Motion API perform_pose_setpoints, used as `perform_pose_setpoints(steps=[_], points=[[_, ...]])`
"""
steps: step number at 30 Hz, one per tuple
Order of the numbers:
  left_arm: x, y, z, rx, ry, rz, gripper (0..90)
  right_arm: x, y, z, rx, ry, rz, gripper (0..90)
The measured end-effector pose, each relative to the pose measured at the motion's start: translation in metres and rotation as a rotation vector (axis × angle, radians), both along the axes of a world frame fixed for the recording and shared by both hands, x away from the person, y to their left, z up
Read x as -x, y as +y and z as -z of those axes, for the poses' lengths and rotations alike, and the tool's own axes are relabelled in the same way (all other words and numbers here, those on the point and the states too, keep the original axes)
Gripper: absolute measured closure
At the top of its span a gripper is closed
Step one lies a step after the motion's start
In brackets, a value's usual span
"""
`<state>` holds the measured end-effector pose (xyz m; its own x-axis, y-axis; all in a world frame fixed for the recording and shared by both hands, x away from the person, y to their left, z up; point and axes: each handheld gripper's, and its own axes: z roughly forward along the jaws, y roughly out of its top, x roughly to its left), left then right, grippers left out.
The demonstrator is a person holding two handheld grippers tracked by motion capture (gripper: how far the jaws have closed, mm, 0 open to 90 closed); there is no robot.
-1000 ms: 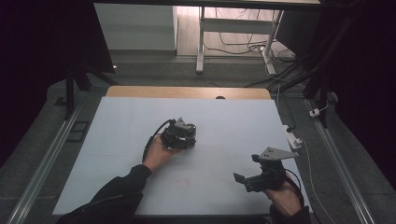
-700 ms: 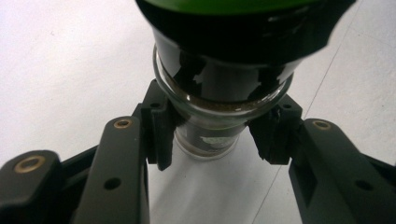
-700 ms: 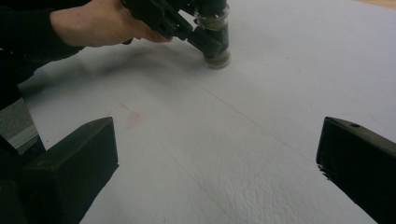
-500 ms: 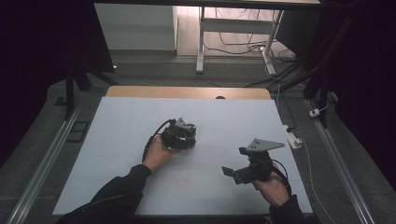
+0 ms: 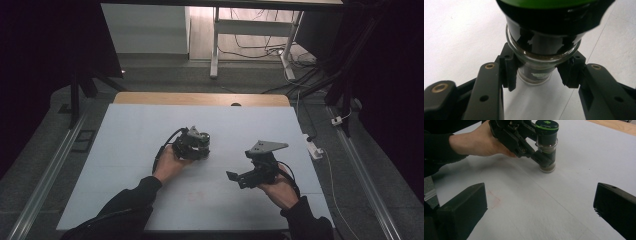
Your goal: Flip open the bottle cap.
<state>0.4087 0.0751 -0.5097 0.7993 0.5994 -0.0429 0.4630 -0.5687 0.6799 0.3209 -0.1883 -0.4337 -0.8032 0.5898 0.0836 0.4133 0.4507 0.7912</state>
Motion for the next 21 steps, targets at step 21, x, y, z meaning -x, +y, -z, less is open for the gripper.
perform_pose_setpoints(steps=[21], points=[[0.000, 0.000, 0.000, -0.003, 0.000, 0.000, 53.6, -0.036, 0.041, 0.008, 0.061, 0.017, -0.022, 0.0]])
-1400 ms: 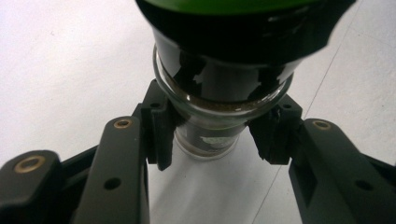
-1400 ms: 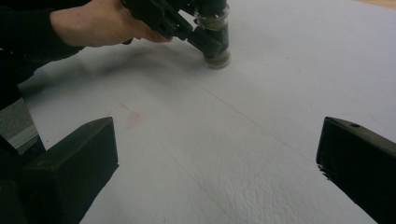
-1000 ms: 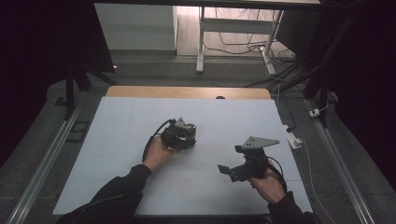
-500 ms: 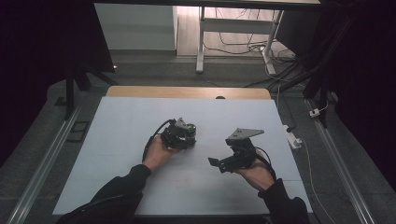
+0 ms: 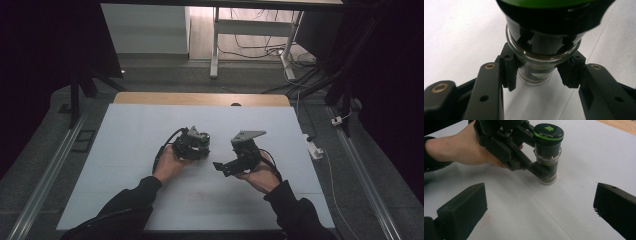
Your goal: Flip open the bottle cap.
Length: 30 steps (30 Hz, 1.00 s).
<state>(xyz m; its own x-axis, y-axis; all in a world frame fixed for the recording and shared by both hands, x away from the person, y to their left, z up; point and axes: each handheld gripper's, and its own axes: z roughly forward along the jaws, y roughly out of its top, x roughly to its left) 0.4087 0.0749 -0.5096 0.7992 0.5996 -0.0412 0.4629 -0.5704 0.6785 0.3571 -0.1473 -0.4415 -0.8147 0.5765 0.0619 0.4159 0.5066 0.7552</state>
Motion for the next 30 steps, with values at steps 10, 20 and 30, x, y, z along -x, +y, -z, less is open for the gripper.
perform_pose_setpoints(steps=[10, 20, 30], points=[[0.000, 0.000, 0.000, -0.002, 0.001, 0.000, 53.6, -0.015, 0.020, 0.007, 0.027, 0.005, -0.011, 0.0], [0.000, 0.000, 0.000, -0.002, 0.000, 0.001, 53.6, -0.024, 0.017, 0.006, 0.010, 0.003, -0.030, 37.8], [0.000, 0.000, 0.000, -0.005, -0.001, 0.001, 53.6, -0.031, 0.030, 0.004, 0.016, 0.019, -0.091, 83.6]])
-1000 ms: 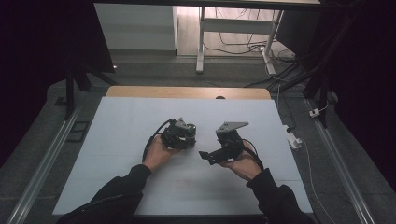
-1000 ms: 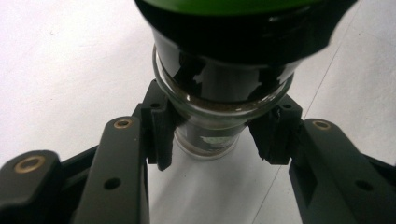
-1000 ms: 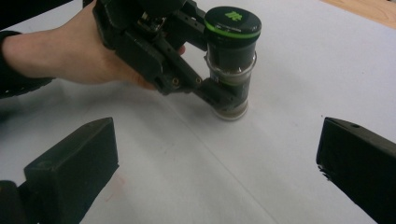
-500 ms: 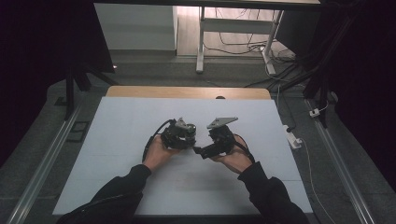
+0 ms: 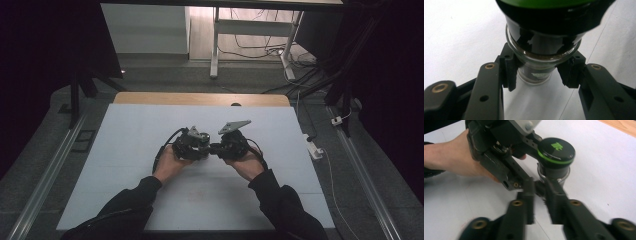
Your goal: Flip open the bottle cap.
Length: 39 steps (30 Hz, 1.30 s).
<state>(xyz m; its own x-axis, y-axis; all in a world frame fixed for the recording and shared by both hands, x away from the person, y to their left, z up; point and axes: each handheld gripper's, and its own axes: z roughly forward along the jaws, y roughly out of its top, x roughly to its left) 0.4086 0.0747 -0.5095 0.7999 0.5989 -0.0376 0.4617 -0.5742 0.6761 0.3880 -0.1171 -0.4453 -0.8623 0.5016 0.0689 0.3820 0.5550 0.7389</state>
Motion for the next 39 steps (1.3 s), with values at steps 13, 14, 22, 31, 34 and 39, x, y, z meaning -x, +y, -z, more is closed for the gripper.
perform_pose_setpoints(steps=[13, 14, 22, 31, 34, 39], points=[[0.000, 0.000, 0.000, 0.001, 0.000, -0.003, 53.6, -0.008, 0.009, 0.002, -0.012, 0.036, 0.007, 90.0], [0.000, 0.000, 0.000, 0.001, 0.000, -0.003, 53.6, -0.009, 0.009, 0.002, -0.016, 0.034, 0.007, 89.9], [0.000, -0.001, 0.000, 0.001, -0.002, -0.006, 53.6, -0.010, 0.013, 0.000, -0.022, 0.025, 0.023, 89.9], [0.001, -0.001, 0.000, -0.009, -0.002, -0.002, 53.7, -0.013, 0.011, -0.003, -0.036, 0.015, 0.053, 90.0], [0.001, -0.001, 0.000, -0.006, -0.002, -0.005, 53.7, -0.014, 0.011, -0.004, -0.046, 0.010, 0.059, 90.0], [0.001, -0.001, 0.000, -0.005, -0.002, -0.005, 53.7, -0.016, 0.012, -0.006, -0.051, -0.001, 0.066, 90.0]])
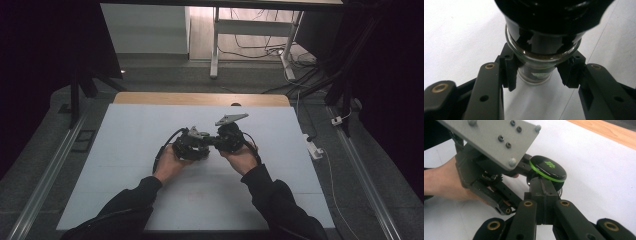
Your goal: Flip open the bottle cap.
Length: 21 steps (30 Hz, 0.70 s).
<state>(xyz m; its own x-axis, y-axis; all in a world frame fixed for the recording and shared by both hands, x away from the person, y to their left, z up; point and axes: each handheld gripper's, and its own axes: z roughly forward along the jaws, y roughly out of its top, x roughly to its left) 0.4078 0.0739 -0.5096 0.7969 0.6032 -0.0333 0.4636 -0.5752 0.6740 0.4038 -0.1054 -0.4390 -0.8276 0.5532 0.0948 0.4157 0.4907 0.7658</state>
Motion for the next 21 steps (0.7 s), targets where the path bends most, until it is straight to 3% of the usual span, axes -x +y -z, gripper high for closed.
perform_pose_setpoints(steps=[21], points=[[0.000, -0.001, 0.000, 0.000, -0.007, -0.002, 53.7, -0.023, 0.003, -0.005, -0.018, -0.025, 0.071, 90.0]])
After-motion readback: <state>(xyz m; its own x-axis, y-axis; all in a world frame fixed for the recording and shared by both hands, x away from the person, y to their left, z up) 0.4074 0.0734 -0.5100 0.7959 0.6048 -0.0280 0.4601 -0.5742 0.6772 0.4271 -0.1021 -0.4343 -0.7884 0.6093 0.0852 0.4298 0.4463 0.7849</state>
